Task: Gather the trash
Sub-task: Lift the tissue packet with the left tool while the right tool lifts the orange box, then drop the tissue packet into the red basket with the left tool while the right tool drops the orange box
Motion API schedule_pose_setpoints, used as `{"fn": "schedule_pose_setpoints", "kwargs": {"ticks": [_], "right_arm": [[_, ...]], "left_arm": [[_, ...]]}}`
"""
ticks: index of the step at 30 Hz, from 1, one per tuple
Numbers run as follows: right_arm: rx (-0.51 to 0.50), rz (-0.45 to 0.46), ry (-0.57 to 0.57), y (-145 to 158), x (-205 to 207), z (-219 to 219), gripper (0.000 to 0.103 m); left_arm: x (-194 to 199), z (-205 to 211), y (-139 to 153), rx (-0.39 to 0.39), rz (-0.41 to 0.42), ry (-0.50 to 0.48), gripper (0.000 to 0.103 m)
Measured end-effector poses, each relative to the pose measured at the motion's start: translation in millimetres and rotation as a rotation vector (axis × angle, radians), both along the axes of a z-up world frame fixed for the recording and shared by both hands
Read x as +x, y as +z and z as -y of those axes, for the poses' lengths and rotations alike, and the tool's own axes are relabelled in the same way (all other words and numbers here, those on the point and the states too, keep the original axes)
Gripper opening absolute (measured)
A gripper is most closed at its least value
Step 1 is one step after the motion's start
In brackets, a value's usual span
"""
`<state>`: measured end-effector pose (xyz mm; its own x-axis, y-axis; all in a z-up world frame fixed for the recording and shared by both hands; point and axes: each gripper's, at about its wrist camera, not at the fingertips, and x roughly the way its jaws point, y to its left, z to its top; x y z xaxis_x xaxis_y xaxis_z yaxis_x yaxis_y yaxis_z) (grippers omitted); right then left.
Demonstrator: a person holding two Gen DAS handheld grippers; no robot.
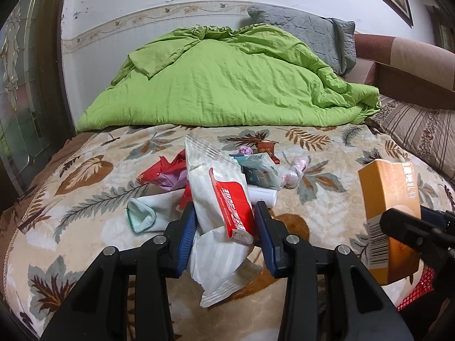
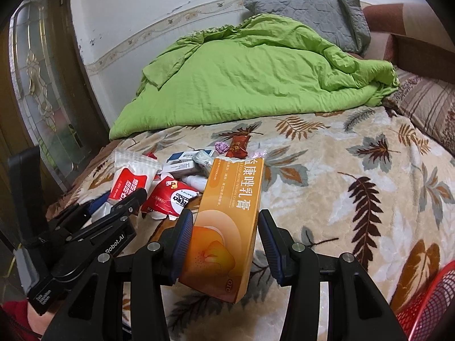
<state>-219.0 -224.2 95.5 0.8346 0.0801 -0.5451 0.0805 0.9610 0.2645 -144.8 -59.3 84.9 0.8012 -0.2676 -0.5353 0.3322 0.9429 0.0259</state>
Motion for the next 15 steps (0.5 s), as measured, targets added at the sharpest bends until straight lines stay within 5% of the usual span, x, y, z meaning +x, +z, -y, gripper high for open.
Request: {"fn": "schedule_pose_setpoints", "kwargs": {"ticks": [8,15], "right_arm": [[0.098,-0.003,-0.071,13.4,-38.7,48.5,0.051],[0.173,-0.006,-0.223,21.7,-113.1,125.9,0.051]], "left_arm": [[-27.2,31.2,10.8,-0.057,-0.027,-0.13,0.04],[-74.5,90.4,37.8,-0.102,-0.091,-0.384,0.04]]}}
